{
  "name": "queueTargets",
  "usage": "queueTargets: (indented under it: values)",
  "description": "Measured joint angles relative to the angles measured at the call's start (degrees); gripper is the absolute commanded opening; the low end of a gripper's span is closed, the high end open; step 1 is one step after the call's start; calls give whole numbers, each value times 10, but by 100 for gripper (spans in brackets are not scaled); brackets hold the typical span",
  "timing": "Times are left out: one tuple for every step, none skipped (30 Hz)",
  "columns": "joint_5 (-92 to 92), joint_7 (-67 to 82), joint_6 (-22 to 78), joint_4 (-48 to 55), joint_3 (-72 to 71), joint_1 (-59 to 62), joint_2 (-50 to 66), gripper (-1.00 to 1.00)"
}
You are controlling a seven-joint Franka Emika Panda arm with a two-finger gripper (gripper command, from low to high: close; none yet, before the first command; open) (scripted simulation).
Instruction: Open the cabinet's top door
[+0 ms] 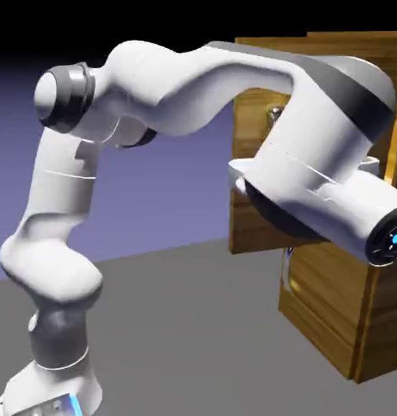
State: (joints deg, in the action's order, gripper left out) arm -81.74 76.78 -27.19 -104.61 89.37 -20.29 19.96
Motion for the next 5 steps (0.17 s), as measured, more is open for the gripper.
queueTargets:
  values:
    - [-1,2,9,9,-17,21,6,-100]
    - [-4,4,20,20,-33,41,13,-100]
    - [-7,7,31,31,-48,62,21,-100]
    - [-10,9,43,44,-64,83,30,-100]
    - [-14,11,55,57,-79,104,40,-100]
